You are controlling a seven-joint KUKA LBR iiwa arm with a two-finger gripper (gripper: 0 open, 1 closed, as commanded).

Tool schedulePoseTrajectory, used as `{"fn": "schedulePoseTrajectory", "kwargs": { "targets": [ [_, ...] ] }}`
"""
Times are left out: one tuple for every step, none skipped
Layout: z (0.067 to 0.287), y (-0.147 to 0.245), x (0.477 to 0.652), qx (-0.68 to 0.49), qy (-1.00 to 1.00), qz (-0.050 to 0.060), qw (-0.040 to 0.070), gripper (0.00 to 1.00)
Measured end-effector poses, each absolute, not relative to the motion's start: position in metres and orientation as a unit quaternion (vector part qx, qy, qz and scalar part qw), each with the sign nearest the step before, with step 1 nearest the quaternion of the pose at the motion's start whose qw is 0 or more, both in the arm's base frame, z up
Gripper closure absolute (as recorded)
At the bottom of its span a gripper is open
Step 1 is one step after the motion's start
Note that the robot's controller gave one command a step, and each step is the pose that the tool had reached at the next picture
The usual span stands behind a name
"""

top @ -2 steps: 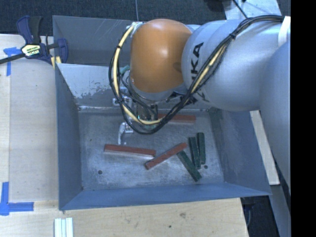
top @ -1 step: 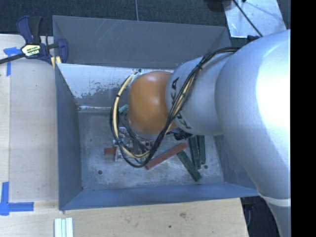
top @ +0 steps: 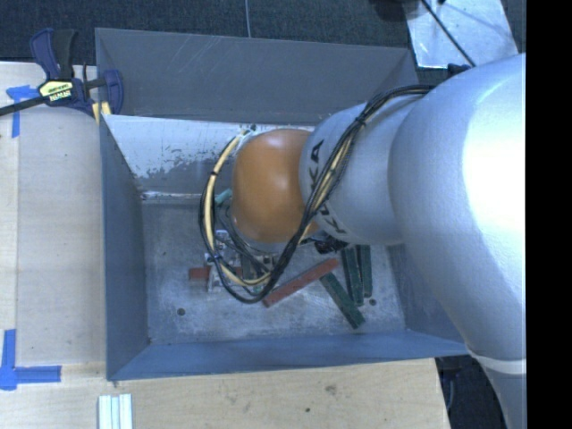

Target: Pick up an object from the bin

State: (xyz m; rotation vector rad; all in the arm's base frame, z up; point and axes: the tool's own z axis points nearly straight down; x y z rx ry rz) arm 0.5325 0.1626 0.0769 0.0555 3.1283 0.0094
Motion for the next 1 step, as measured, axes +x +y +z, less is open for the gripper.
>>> {"fn": "schedulePoseTrajectory", "kwargs": {
  "targets": [
    [0.21,0.166,0.537,0.0,1.0,0.0,0.001,1.0]
  ]
}}
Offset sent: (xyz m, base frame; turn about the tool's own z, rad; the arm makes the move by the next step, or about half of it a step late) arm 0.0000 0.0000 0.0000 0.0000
